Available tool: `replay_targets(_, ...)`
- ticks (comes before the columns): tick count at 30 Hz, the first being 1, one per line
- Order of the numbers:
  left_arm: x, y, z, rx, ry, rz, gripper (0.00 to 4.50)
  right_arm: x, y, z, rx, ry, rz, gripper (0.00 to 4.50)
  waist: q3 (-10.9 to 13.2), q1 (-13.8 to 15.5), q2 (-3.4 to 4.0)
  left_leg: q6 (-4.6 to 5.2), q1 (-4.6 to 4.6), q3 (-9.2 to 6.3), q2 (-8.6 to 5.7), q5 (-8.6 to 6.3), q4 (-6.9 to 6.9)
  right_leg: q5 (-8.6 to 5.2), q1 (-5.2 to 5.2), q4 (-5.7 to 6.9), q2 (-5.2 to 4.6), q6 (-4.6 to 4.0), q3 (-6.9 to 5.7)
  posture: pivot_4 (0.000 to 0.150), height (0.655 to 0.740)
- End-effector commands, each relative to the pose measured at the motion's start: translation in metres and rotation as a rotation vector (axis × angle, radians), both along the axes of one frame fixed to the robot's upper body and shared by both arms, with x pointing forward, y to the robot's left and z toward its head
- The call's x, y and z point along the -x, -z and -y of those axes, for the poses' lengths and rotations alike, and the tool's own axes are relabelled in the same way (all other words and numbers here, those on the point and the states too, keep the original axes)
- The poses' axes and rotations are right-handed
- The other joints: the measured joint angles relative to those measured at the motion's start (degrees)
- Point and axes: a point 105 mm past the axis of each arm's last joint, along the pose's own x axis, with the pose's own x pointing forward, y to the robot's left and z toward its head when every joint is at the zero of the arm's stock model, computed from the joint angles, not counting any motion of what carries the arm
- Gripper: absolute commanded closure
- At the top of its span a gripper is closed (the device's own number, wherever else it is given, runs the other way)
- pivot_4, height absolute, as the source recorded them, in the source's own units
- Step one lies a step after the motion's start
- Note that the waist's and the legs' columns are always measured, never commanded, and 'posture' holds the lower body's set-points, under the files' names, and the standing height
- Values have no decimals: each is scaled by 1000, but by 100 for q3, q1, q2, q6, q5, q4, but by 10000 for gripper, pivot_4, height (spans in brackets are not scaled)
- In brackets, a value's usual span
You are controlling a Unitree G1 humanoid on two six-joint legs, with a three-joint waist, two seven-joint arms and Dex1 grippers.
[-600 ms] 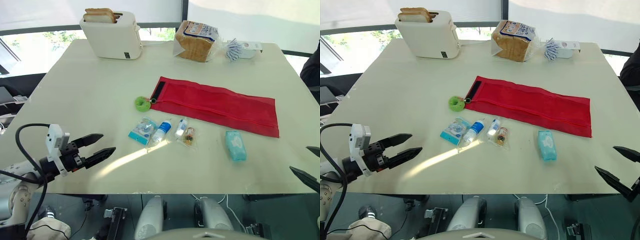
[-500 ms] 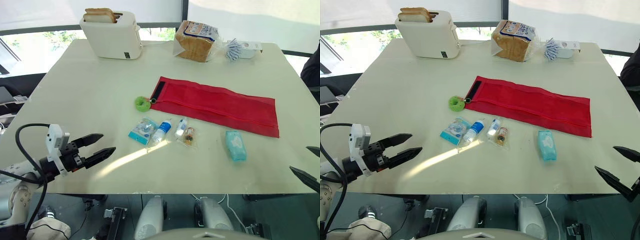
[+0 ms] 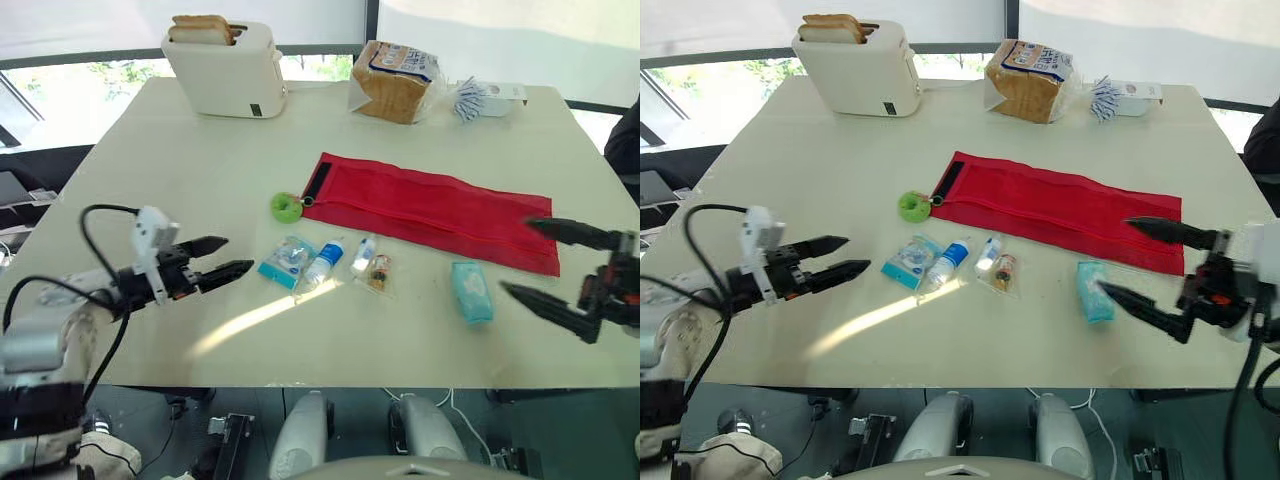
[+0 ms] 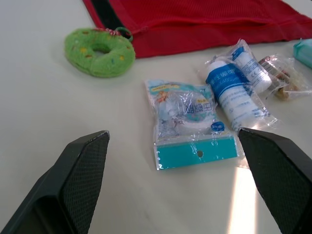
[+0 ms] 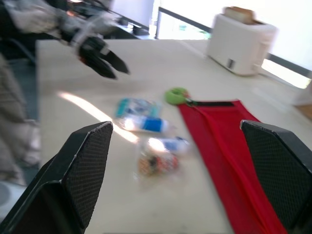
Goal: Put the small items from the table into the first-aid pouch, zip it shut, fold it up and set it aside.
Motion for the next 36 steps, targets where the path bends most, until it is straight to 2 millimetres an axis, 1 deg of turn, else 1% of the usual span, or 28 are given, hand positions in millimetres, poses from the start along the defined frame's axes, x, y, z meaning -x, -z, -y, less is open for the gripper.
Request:
replay_targets(1,-6,-7,-3,25,54,-105,0,7,-11,-13,-7,-71,13,223,0,0,-9,0,0,-1,0,0,0,0,0,-1,0,0,-1,1500,7400)
replay_targets(3,-9,-3,-4,-17,105,-202,0,10,-12,-19,6,-101,9,223,3,-11,-12,0,-6,-7,-8,0,3,0,1,-2,-1,0,-7,1500,7400)
replay_targets(6,-21,-4,5,-20,157,-280,0,11,-13,-23,11,-115,4,223,5,-19,-14,0,-7,-7,-12,0,2,0,2,0,-2,-1,-6,1500,7400)
replay_targets(9,-36,1,18,-58,206,-318,0,11,-14,-23,14,-105,9,223,5,12,-14,1,-12,-16,-12,0,7,0,2,1,0,-1,-15,1500,7400)
replay_targets(12,-50,7,25,-81,211,-324,0,11,-12,-23,36,-85,17,223,7,-7,-17,1,-18,-18,-12,0,19,0,3,2,-1,1,-17,1500,7400)
replay_targets(19,-53,15,44,-11,268,-404,0,16,-10,-23,36,-46,26,223,6,-23,-18,1,-17,-22,-11,0,21,0,2,8,0,1,-18,1500,7400)
replay_targets(21,-52,14,50,26,283,-418,5196,17,-9,-22,46,-30,27,0,5,-7,-18,1,-17,-22,-11,0,24,0,5,9,-2,1,-18,1500,7400)
replay_targets(24,-49,18,53,31,290,-434,15701,17,-8,-23,45,-16,24,0,5,-13,-18,2,-23,-24,-12,0,32,0,5,8,-5,2,-19,1500,7400)
replay_targets(26,-46,22,55,38,301,-442,24341,18,-5,-24,48,-9,15,0,5,-22,-18,2,-23,-23,-11,0,33,1,4,8,-6,2,-18,1500,7400)
replay_targets(28,-44,23,56,48,296,-441,35254,18,-3,-24,48,-7,8,0,6,-30,-18,2,-22,-23,-8,0,33,1,4,9,-5,2,-16,1500,7400)
replay_targets(29,-44,22,56,57,290,-440,38481,18,-3,-25,47,-6,6,0,6,-31,-18,2,-22,-24,-5,0,33,1,4,10,-4,1,-17,1500,7400)
replay_targets(30,-44,21,54,73,272,-436,43087,17,-2,-26,47,-5,3,0,6,-28,-18,2,-22,-23,-3,0,33,1,4,10,-3,1,-17,1500,7400)
replay_targets(31,-43,19,52,94,249,-432,44631,15,-1,-27,41,9,-2,0,6,-28,-18,2,-22,-24,-2,0,34,1,4,10,-3,1,-18,1500,7400)
replay_targets(33,-42,16,48,119,220,-422,44631,12,-1,-28,28,27,-11,0,6,-37,-19,2,-22,-24,0,0,34,1,4,10,-2,1,-18,1500,7400)
replay_targets(36,-38,-4,36,220,131,-379,44631,2,3,-37,-34,87,-69,0,9,-67,-23,2,-22,-31,9,0,35,1,3,12,-1,1,-18,1500,7400)
